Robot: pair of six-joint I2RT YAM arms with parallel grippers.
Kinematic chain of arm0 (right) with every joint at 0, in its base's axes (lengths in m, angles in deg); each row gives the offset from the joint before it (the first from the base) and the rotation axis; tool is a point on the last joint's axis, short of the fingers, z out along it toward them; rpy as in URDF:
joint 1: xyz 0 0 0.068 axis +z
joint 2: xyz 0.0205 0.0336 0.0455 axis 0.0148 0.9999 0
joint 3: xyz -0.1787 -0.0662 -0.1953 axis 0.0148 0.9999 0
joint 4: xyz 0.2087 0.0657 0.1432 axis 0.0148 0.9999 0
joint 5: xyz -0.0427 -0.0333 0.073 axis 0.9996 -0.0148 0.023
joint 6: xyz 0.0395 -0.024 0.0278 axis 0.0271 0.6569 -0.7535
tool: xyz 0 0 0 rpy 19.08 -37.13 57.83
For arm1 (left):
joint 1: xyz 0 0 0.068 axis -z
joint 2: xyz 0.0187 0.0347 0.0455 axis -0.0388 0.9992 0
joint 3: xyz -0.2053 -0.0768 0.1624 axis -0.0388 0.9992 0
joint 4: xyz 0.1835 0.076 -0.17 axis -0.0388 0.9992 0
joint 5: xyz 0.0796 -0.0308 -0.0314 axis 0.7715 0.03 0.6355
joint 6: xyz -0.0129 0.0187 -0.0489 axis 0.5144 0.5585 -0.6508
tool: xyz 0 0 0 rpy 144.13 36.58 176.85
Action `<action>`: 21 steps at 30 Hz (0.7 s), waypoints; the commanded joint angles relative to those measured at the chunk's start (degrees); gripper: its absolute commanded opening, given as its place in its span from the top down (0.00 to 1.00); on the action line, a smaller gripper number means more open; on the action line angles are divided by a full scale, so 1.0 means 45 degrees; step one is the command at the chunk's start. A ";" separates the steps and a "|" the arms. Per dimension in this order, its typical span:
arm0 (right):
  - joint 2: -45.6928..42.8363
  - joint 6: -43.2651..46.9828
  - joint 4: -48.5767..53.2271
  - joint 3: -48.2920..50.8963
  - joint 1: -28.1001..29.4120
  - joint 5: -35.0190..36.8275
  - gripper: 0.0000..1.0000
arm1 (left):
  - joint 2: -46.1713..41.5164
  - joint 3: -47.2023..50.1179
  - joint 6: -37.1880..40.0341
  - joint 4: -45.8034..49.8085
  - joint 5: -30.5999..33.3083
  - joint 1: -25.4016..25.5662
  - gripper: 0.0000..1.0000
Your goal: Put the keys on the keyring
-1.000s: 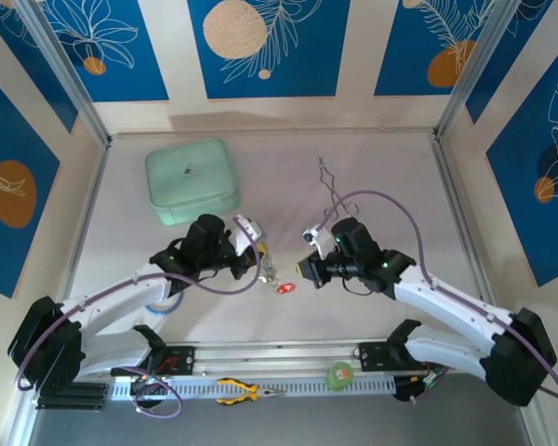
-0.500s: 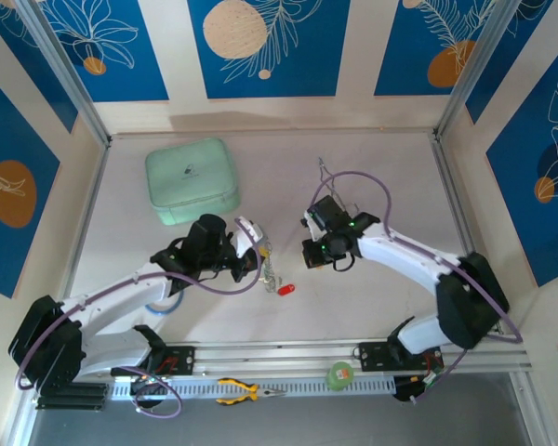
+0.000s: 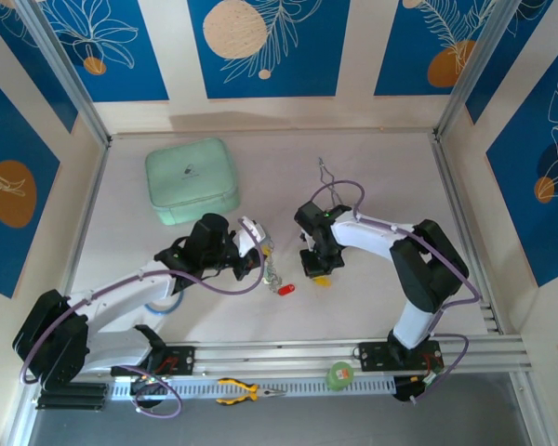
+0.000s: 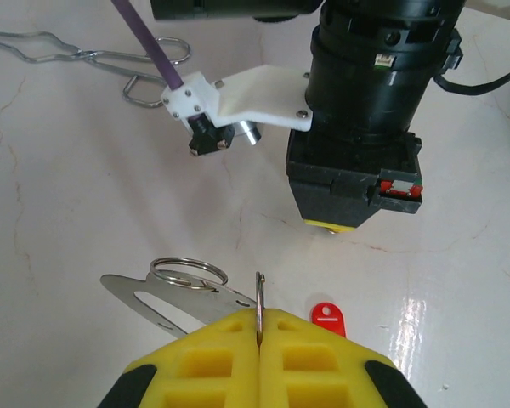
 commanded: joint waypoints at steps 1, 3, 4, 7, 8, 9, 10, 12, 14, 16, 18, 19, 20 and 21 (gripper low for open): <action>0.0258 -0.0176 0.0506 -0.0375 -0.0051 -0.0296 0.91 | 0.0010 0.0046 0.0280 -0.0577 0.0017 0.0145 1.00; 0.0316 -0.0198 0.0555 -0.0395 -0.0049 -0.0284 0.89 | 0.0023 0.0066 0.0290 -0.0624 0.0017 0.0149 1.00; 0.0353 -0.0194 0.0573 -0.0414 -0.0049 -0.0265 0.88 | 0.0024 0.0084 0.0290 -0.0662 0.0000 0.0135 1.00; 0.0359 -0.0213 0.0654 -0.0434 -0.0047 -0.0208 0.86 | 0.0043 0.0086 0.0295 -0.0724 -0.0012 0.0135 1.00; 0.0327 -0.0224 0.0677 -0.0425 -0.0046 -0.0201 0.86 | 0.0062 0.0086 0.0326 -0.0724 -0.0003 0.0135 1.00; 0.0329 -0.0242 0.0687 -0.0415 -0.0046 -0.0187 0.85 | 0.0057 0.0086 0.0341 -0.0724 -0.0002 0.0149 1.00; 0.0312 -0.0252 0.0723 -0.0415 -0.0046 -0.0186 0.86 | 0.0063 0.0086 0.0348 -0.0725 -0.0020 0.0154 1.00; 0.0297 -0.0272 0.0730 -0.0396 -0.0044 -0.0200 0.85 | 0.0062 0.0085 0.0344 -0.0742 -0.0022 0.0150 1.00; 0.0279 -0.0267 0.0723 -0.0378 -0.0027 -0.0243 0.86 | 0.0063 0.0086 0.0349 -0.0743 -0.0022 0.0136 1.00; 0.0310 -0.0255 0.0729 -0.0376 -0.0037 -0.0271 0.88 | 0.0055 0.0086 0.0349 -0.0744 -0.0023 0.0129 1.00; 0.0319 -0.0243 0.0689 -0.0376 -0.0014 -0.0327 0.90 | 0.0035 0.0105 0.0368 -0.0732 -0.0020 0.0139 1.00; 0.0357 -0.0215 0.0673 -0.0376 -0.0010 -0.0351 0.92 | 0.0044 0.0105 0.0383 -0.0724 -0.0003 0.0147 1.00; 0.0355 -0.0213 0.0690 -0.0376 -0.0004 -0.0362 0.94 | 0.0029 0.0105 0.0388 -0.0724 -0.0003 0.0145 1.00; 0.0357 -0.0194 0.0687 -0.0376 -0.0011 -0.0398 0.96 | 0.0023 0.0105 0.0387 -0.0699 0.0016 0.0137 1.00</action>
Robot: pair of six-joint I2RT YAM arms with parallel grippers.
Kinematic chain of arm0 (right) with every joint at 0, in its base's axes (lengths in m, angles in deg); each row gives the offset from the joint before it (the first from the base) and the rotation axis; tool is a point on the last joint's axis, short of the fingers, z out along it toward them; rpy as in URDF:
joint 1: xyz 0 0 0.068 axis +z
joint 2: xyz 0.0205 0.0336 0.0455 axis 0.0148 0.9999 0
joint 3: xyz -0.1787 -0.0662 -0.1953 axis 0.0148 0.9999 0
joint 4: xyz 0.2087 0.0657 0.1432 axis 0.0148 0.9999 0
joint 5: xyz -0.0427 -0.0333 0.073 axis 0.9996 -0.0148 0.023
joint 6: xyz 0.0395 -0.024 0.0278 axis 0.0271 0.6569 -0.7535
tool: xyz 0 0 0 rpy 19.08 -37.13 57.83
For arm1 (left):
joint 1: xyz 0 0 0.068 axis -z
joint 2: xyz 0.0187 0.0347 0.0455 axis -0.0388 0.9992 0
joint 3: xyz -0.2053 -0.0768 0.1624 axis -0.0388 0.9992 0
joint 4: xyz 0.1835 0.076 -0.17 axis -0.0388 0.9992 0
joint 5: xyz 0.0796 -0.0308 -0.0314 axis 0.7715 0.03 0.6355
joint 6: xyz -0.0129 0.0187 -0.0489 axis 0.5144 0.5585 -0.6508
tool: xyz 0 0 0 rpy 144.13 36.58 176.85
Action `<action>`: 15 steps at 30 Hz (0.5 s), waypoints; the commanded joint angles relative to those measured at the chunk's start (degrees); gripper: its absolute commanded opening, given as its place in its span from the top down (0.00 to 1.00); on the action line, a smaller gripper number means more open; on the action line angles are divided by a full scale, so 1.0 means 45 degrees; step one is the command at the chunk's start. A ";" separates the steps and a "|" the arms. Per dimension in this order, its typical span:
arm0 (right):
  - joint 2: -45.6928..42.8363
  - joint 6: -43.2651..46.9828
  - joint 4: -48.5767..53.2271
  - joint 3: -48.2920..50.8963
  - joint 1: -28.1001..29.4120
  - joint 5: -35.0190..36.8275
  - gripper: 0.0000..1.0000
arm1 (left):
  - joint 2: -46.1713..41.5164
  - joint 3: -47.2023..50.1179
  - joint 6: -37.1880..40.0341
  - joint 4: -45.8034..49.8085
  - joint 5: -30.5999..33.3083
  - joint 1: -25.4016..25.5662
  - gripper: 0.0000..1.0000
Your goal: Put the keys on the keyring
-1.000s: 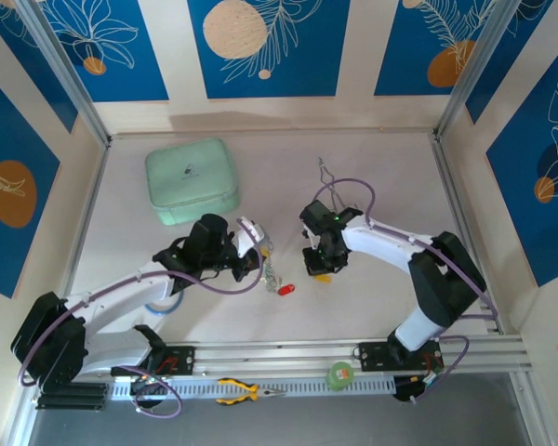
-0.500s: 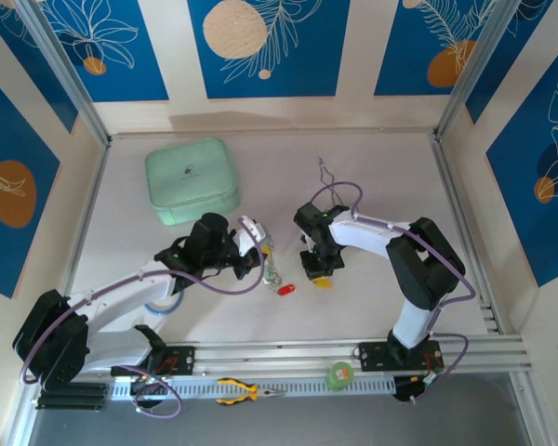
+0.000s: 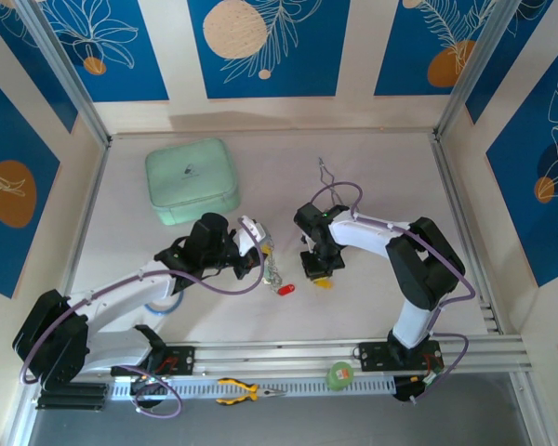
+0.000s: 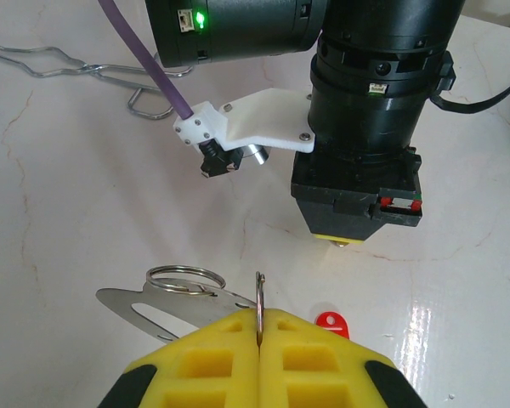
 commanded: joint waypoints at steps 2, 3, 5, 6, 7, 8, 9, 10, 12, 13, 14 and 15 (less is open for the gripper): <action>0.0003 -0.0143 0.0370 -0.0274 0.0000 -0.0346 1.00 | -0.0015 0.0119 0.0373 -0.0437 0.0023 0.0143 1.00; -0.0079 -0.0145 0.0387 -0.0274 0.0012 -0.0339 1.00 | -0.0033 0.0120 0.0378 -0.0418 0.0039 0.0150 1.00; -0.0314 -0.0094 0.0380 -0.0254 0.0008 -0.0338 1.00 | -0.0082 0.0120 0.0388 -0.0364 0.0060 0.0139 1.00; -0.0555 -0.0049 0.0308 -0.0221 0.0049 -0.0350 1.00 | -0.0086 0.0120 0.0412 -0.0359 0.0096 0.0145 1.00; -0.0847 0.0053 0.0176 -0.0180 0.0090 -0.0419 1.00 | -0.0094 0.0120 0.0412 -0.0340 0.0102 0.0151 1.00; -0.1139 0.0156 -0.0003 -0.0105 0.0119 -0.0526 1.00 | -0.0132 0.0120 0.0398 -0.0339 0.0123 0.0141 1.00; -0.1556 0.0324 -0.0230 0.0016 0.0158 -0.0637 1.00 | -0.0161 0.0119 0.0388 -0.0310 0.0155 0.0142 1.00; -0.2004 0.0504 -0.0546 0.0165 0.0187 -0.0778 1.00 | -0.0193 0.0110 0.0342 -0.0283 0.0180 0.0143 1.00; -0.3020 0.0952 -0.1405 0.0603 0.0275 -0.1189 1.00 | -0.0299 0.0100 0.0259 -0.0158 0.0232 0.0142 1.00; -0.3703 0.1274 -0.2000 0.0933 0.0367 -0.1426 1.00 | -0.0360 0.0083 0.0192 -0.0074 0.0229 0.0152 1.00; -0.4203 0.1545 -0.2482 0.1175 0.0463 -0.1700 1.00 | -0.0428 0.0081 0.0132 0.0015 0.0188 0.0155 1.00; -0.4786 0.1815 -0.2984 0.1412 0.0551 -0.2060 1.00 | -0.0500 0.0062 0.0010 0.0130 0.0093 0.0135 1.00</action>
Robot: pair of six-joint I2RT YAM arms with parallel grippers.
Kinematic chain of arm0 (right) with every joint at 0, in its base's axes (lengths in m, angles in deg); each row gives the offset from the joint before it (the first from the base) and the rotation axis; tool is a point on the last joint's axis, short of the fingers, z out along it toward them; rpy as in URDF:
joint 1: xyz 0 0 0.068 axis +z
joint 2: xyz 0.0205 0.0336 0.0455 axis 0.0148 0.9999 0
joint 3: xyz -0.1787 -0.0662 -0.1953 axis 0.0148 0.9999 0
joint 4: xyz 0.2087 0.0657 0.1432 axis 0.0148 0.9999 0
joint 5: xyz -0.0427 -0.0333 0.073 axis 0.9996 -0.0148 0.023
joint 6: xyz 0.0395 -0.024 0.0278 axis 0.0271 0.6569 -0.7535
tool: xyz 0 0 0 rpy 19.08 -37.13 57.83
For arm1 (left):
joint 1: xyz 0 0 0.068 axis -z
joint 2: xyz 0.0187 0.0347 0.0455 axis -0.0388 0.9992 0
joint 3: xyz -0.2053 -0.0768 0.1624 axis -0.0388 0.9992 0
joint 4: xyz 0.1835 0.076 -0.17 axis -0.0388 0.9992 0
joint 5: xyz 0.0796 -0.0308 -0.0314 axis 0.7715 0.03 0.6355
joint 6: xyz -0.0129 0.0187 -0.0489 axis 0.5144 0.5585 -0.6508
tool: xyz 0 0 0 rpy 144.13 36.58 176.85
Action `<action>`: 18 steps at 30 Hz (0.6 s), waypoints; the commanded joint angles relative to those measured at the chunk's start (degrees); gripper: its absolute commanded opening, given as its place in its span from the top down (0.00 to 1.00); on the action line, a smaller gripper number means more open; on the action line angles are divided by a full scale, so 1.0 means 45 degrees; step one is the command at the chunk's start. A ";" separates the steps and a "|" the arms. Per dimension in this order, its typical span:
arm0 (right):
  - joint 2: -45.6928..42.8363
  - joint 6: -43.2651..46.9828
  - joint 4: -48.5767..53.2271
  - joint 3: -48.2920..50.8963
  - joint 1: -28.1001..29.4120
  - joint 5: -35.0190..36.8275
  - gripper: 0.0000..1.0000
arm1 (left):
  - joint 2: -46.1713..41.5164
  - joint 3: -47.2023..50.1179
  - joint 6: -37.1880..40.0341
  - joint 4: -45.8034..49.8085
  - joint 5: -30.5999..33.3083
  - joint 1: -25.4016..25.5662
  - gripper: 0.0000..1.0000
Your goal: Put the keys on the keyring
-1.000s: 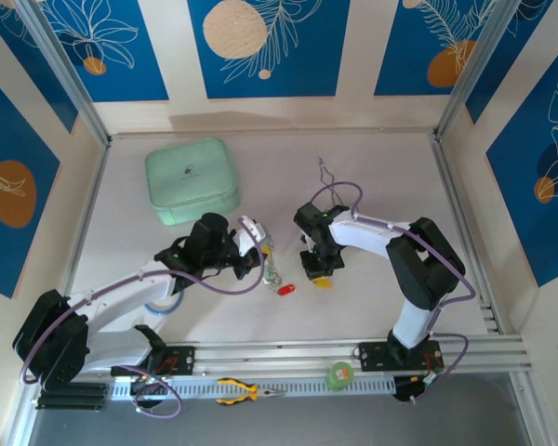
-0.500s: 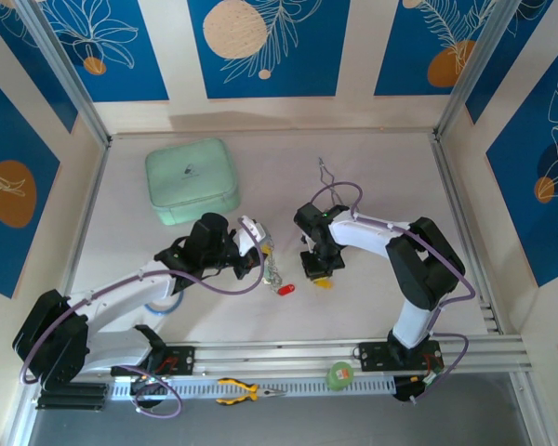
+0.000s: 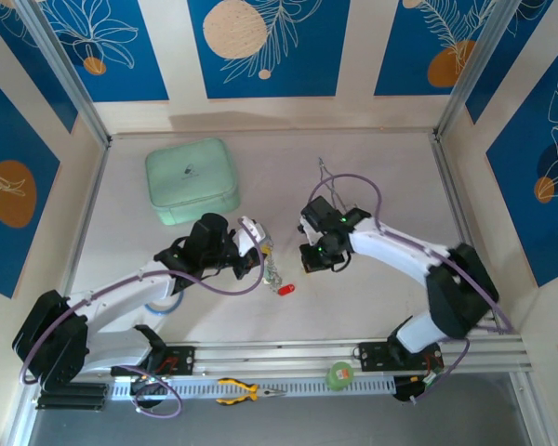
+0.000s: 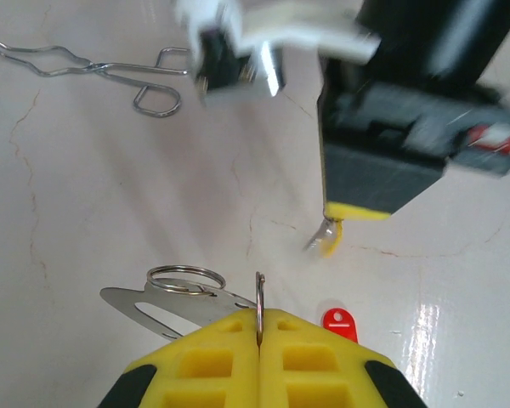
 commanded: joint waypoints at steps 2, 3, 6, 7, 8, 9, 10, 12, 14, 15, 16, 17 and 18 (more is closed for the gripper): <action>-0.2121 0.1295 -0.2251 0.0879 0.0334 -0.1990 1.00 | -0.0599 -0.0035 -0.0388 0.0318 -0.0332 0.0154 1.00; -0.2548 0.1433 -0.2635 0.1099 0.0346 -0.2362 1.00 | -0.0704 -0.0093 -0.0560 0.0493 -0.0399 0.0158 1.00; -0.3674 0.1803 -0.3789 0.1916 0.0448 -0.3005 1.00 | -0.1069 -0.0063 -0.0977 0.0813 -0.0441 0.0141 1.00; -0.4007 0.1937 -0.4193 0.2194 0.0470 -0.3290 1.00 | -0.1186 -0.0048 -0.1012 0.0920 -0.0500 0.0154 1.00; -0.4243 0.2106 -0.4528 0.2393 0.0483 -0.3456 1.00 | -0.1273 -0.0023 -0.0995 0.1057 -0.0536 0.0154 1.00; -0.4483 0.2310 -0.4867 0.2578 0.0512 -0.3552 1.00 | -0.1359 -0.0022 -0.0959 0.1180 -0.0598 0.0143 1.00; -0.4659 0.2518 -0.5160 0.2734 0.0556 -0.3629 1.00 | -0.1415 -0.0002 -0.0920 0.1233 -0.0656 0.0142 1.00; -0.4905 0.2956 -0.5716 0.2961 0.0635 -0.3858 1.00 | -0.1498 0.0046 -0.0933 0.1186 -0.0874 0.0144 1.00; -0.5063 0.3282 -0.6249 0.3180 0.0787 -0.3960 1.00 | -0.1586 0.0170 -0.0895 0.0866 -0.1258 0.0146 1.00; -0.5109 0.3452 -0.6527 0.3254 0.0881 -0.4056 1.00 | -0.1667 0.0304 -0.0788 0.0618 -0.1377 0.0177 1.00; -0.5155 0.3594 -0.6806 0.3346 0.1009 -0.4108 1.00 | -0.1764 0.0420 -0.0653 0.0311 -0.1369 0.0221 1.00; -0.5188 0.3709 -0.7040 0.3406 0.1127 -0.4121 1.00 | -0.1848 0.0580 -0.0494 0.0062 -0.1302 0.0272 1.00; -0.5197 0.3816 -0.7234 0.3470 0.1279 -0.4061 1.00 | -0.1943 0.0731 -0.0270 -0.0190 -0.1114 0.0353 1.00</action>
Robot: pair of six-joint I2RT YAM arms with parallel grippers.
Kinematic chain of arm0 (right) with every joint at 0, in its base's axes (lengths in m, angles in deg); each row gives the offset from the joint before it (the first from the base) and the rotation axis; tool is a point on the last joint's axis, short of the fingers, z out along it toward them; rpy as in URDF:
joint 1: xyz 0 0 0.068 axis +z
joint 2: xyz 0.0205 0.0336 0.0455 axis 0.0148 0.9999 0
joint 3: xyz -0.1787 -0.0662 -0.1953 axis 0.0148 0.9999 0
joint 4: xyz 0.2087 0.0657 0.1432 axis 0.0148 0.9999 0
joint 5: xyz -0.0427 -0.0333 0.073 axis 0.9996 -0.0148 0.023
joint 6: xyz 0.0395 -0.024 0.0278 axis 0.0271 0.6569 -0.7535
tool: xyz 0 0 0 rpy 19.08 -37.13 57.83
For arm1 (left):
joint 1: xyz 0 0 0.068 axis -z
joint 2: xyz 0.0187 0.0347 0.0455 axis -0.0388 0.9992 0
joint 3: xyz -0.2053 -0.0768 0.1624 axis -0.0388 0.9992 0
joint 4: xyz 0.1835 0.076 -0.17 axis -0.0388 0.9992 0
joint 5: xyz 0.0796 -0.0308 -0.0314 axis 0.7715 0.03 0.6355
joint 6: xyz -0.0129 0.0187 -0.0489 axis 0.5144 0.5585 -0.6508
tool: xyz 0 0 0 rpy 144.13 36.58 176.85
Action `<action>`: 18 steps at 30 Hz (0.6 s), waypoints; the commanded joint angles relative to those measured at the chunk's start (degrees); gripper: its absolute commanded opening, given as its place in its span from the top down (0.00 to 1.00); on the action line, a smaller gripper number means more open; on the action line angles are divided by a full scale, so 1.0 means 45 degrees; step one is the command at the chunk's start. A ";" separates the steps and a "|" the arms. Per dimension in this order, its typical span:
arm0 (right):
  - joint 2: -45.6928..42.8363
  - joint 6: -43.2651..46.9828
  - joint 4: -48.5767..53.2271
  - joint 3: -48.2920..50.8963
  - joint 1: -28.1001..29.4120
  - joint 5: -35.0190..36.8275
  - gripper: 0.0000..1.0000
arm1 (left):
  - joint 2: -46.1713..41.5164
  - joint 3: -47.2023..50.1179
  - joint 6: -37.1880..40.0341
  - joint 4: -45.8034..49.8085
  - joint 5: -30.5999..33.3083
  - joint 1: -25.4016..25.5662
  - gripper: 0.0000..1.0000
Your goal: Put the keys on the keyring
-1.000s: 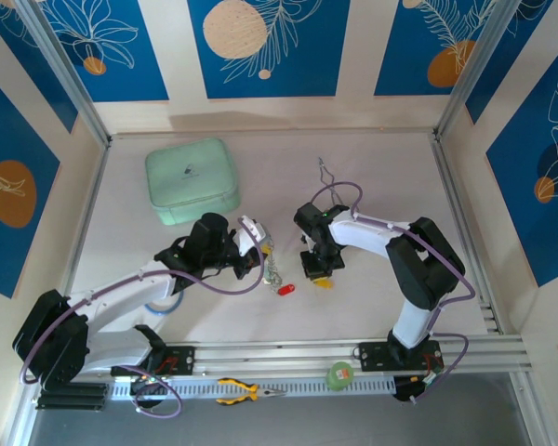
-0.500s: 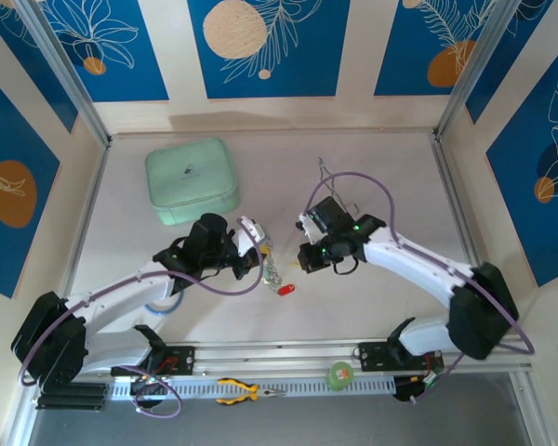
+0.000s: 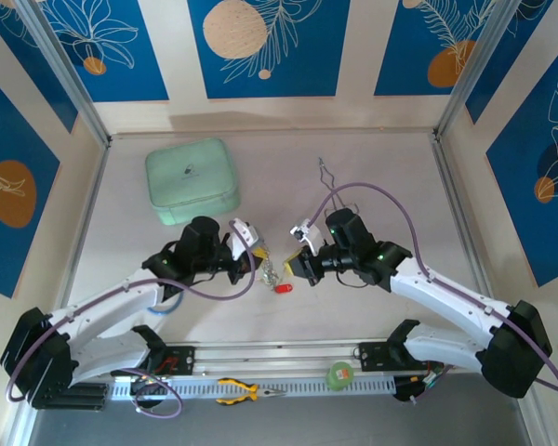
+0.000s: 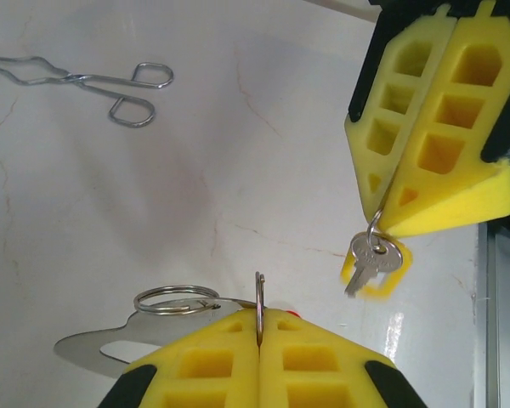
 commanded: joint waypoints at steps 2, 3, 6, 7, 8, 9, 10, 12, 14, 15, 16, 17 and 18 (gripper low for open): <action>-0.0215 0.1047 -0.1427 0.0255 0.0610 -0.0306 1.00 | -0.0575 0.0660 0.0982 -0.1379 -0.0199 0.0383 1.00; -0.0193 0.1160 -0.1539 0.0284 0.0746 -0.0192 1.00 | -0.0656 0.0829 0.1352 -0.1692 -0.0019 0.0506 1.00; -0.0135 0.1332 -0.1802 0.0387 0.1085 0.0378 1.00 | -0.0847 0.1311 0.2453 -0.2517 0.0808 0.0801 1.00; -0.0101 0.1395 -0.1819 0.0428 0.1167 0.0660 1.00 | -0.0867 0.1482 0.2818 -0.2791 0.1142 0.0896 1.00; -0.0060 0.1449 -0.1789 0.0448 0.1279 0.1034 1.00 | -0.0875 0.1608 0.3111 -0.3007 0.1452 0.0990 1.00; -0.0021 0.1482 -0.1758 0.0450 0.1377 0.1566 1.00 | -0.0887 0.1705 0.3342 -0.3223 0.1787 0.1080 1.00; 0.0011 0.1562 -0.1718 0.0437 0.1442 0.1973 1.00 | -0.0892 0.1805 0.3473 -0.3431 0.2094 0.1144 1.00; 0.0021 0.1627 -0.1762 0.0462 0.1494 0.2456 1.00 | -0.0872 0.1894 0.3682 -0.3709 0.2334 0.1210 1.00; 0.0016 0.1697 -0.1933 0.0498 0.1521 0.2486 1.00 | -0.0853 0.1977 0.3801 -0.3875 0.2399 0.1231 1.00; 0.0032 0.1701 -0.2000 0.0528 0.1518 0.2453 1.00 | -0.0829 0.2000 0.3851 -0.3948 0.2363 0.1224 1.00; 0.0059 0.1717 -0.2031 0.0503 0.1538 0.2418 1.00 | -0.0810 0.2020 0.3887 -0.4001 0.2321 0.1248 1.00; 0.0112 0.1716 -0.2037 0.0474 0.1541 0.2437 1.00 | -0.0809 0.2015 0.3882 -0.4012 0.2254 0.1243 1.00; 0.0152 0.1735 -0.2029 0.0454 0.1562 0.2461 1.00 | -0.0785 0.2022 0.3884 -0.3993 0.2195 0.1257 1.00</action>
